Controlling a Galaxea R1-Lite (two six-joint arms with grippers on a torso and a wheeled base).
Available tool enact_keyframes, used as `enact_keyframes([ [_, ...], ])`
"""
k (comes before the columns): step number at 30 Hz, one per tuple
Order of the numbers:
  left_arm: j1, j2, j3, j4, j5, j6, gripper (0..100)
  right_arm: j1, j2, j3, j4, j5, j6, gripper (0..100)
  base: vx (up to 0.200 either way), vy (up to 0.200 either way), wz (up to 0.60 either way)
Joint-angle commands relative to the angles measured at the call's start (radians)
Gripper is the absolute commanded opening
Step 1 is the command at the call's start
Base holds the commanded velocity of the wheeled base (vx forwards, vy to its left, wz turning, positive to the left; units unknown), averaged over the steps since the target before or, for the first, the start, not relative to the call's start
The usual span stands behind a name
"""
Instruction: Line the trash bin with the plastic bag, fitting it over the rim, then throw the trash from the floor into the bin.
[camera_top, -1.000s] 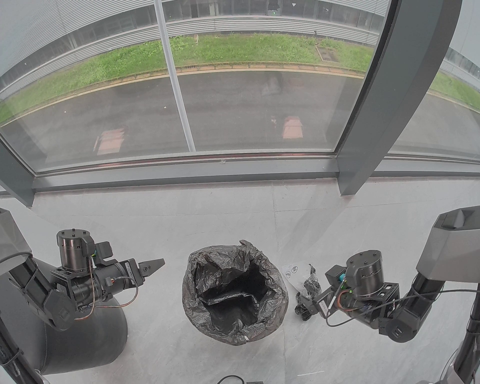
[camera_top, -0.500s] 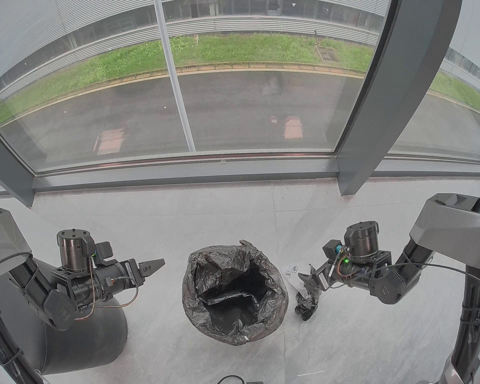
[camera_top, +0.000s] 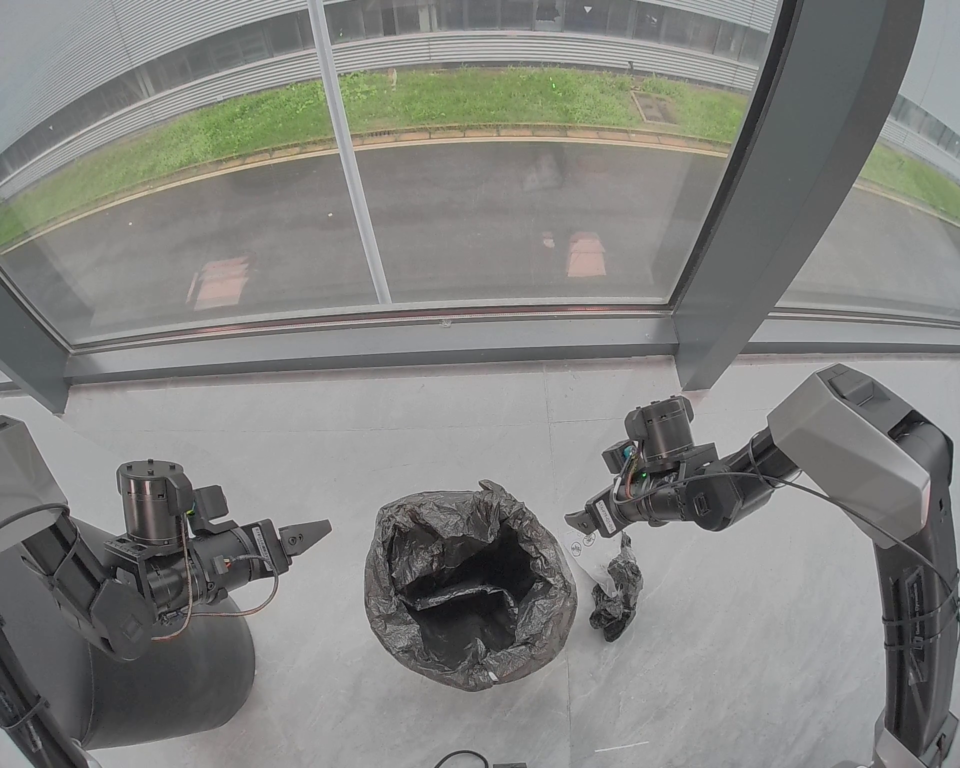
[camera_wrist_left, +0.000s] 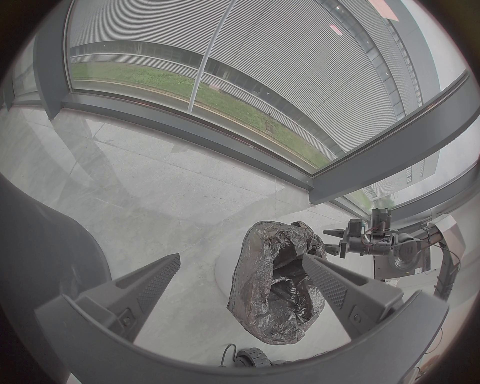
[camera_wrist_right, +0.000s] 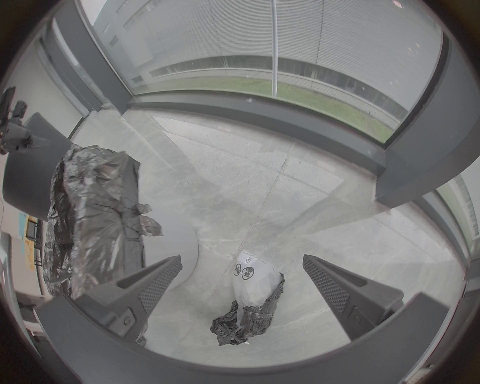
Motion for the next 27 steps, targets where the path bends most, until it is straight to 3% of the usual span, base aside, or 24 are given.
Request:
enact_keyframes([
  [1,-0.002,0.015,-0.002,0.000,0.000,-0.001,100,-0.009,0.107,-0.145,0.101,-0.002,0.051,100,0.000,0.000,0.00],
  [13,0.001,0.029,-0.005,0.000,0.000,-0.002,100,0.013,0.159,-0.368,0.295,-0.068,0.283,100,0.000,0.000,0.00],
  [15,0.001,0.031,-0.005,0.000,0.000,-0.002,100,0.014,0.168,-0.388,0.309,-0.084,0.295,100,0.000,0.000,0.00],
  [19,0.003,0.041,-0.006,-0.005,0.002,-0.002,100,0.014,0.207,-0.453,0.417,-0.183,0.323,100,0.000,0.000,0.00],
  [27,0.005,0.058,0.003,-0.056,0.002,-0.002,100,0.013,0.224,-0.487,0.435,-0.166,0.324,100,0.000,0.000,0.00],
])
